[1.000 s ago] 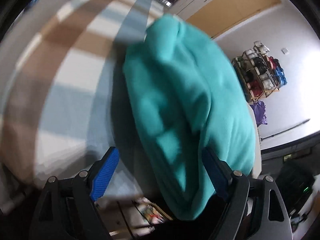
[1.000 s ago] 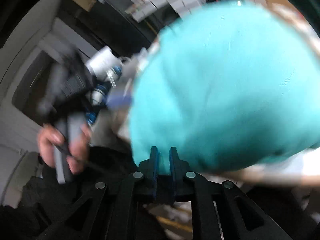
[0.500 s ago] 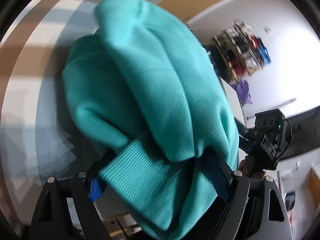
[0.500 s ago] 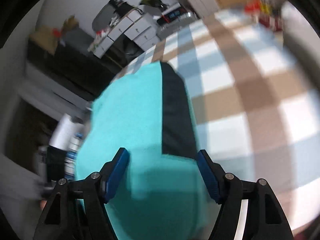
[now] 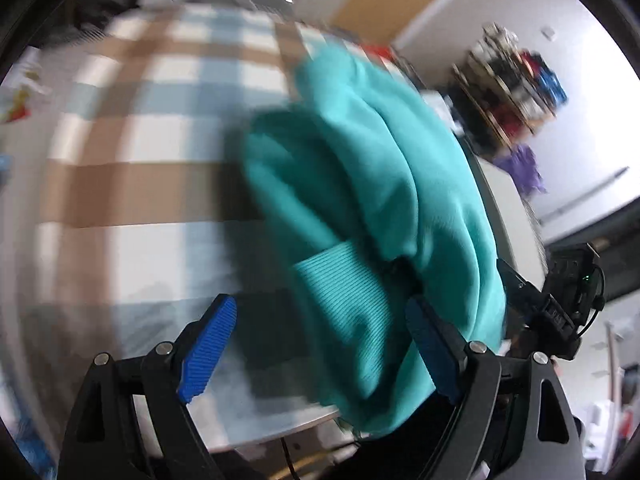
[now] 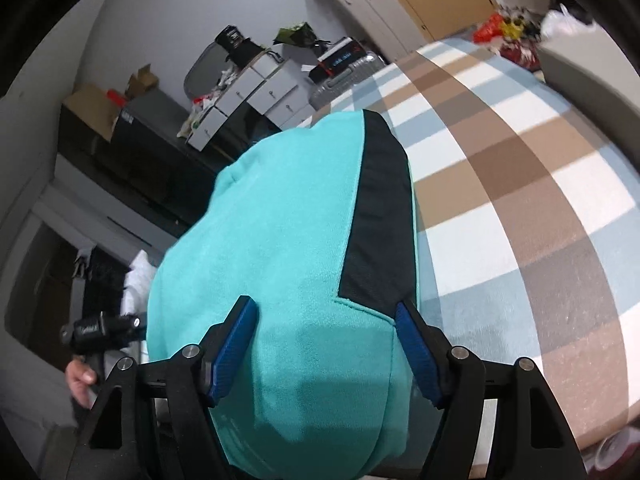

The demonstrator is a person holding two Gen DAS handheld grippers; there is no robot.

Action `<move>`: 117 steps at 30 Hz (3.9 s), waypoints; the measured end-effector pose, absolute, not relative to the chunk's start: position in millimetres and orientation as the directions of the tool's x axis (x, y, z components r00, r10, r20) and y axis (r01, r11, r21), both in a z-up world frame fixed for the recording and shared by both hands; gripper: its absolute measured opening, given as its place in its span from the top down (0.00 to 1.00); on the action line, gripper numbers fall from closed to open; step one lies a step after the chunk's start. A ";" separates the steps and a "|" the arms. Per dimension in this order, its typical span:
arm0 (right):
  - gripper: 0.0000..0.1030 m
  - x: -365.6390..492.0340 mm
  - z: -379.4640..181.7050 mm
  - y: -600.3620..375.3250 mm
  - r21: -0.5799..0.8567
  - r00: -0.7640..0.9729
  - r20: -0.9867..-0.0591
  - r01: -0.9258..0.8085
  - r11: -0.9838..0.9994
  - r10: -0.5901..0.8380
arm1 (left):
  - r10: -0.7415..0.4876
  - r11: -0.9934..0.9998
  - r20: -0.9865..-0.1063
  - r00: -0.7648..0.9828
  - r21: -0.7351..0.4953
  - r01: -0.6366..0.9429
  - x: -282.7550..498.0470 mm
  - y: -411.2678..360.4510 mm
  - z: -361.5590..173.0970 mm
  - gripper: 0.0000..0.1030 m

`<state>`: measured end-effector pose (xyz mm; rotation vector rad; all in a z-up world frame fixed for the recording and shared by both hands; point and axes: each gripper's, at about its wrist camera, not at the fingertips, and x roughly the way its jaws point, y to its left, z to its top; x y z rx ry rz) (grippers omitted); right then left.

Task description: Fold large clothes

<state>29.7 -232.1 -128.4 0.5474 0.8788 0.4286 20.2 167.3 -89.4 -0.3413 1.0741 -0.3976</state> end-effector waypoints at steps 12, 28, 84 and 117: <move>0.29 42.3 -138.1 -240.2 0.642 0.562 -0.586 -0.117 0.758 0.583 | -0.481 0.858 -0.788 0.385 -0.332 0.391 5.1 71.9 -98.6 0.97; 0.21 39.1 -134.8 -225.3 0.584 0.539 -0.621 -0.165 0.794 0.569 | -0.691 0.709 -0.620 0.372 -0.682 0.180 3.4 131.6 -152.5 0.92; 0.12 126.5 -176.1 -238.7 0.789 0.286 -0.552 -0.127 0.601 0.784 | -0.808 0.572 -0.554 0.198 -0.820 0.039 110.7 125.1 -243.2 0.14; 0.38 31.8 -139.3 -250.4 0.847 0.351 -0.361 -0.264 0.462 0.864 | -0.848 0.521 -0.484 0.214 -0.836 0.173 83.2 114.3 -177.8 0.47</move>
